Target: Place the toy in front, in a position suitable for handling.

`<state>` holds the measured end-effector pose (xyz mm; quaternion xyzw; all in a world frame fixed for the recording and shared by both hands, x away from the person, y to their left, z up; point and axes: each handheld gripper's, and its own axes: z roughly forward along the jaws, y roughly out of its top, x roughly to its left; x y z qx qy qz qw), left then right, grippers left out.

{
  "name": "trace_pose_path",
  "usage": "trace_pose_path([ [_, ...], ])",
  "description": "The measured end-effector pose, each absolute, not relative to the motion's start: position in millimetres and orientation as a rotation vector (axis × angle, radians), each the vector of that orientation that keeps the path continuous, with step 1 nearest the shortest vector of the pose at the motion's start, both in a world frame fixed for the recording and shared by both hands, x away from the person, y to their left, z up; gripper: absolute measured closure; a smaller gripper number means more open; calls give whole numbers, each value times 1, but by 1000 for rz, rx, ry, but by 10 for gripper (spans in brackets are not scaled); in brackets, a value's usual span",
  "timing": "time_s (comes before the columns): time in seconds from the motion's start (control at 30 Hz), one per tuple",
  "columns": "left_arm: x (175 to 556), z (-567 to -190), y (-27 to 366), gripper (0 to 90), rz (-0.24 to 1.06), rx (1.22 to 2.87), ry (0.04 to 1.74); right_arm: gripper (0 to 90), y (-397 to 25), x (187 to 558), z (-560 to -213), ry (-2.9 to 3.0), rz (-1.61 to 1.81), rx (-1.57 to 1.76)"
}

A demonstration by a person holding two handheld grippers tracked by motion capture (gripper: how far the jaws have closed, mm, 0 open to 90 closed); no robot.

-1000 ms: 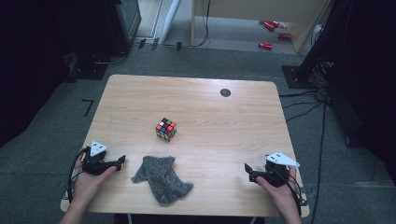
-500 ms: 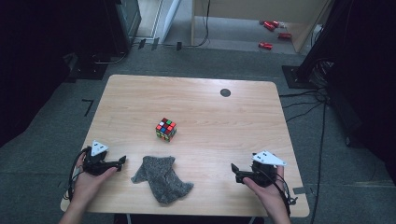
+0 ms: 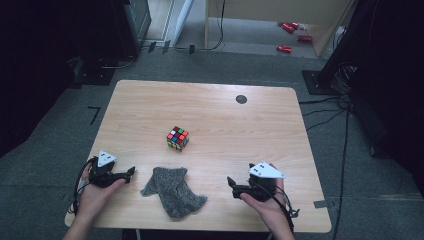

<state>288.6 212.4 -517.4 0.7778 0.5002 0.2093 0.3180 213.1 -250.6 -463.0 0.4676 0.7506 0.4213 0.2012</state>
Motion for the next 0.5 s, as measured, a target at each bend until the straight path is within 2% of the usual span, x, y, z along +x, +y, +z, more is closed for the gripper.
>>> trace_pose_path([
  [0.23,289,-517,212,121,550,2047,1314,153,-222,209,-464,2151,1269,1232],
  [0.27,289,-517,212,121,549,2047,1313,198,-215,207,-465,2163,1294,1229],
  [0.3,289,-517,212,121,549,2047,1314,198,-215,207,-465,2163,1294,1229],
  [0.47,289,-517,212,121,550,2047,1314,336,-195,200,-471,2211,1310,1172],
  [0.5,289,-517,212,121,550,2047,1314,336,-195,200,-471,2211,1310,1172],
])
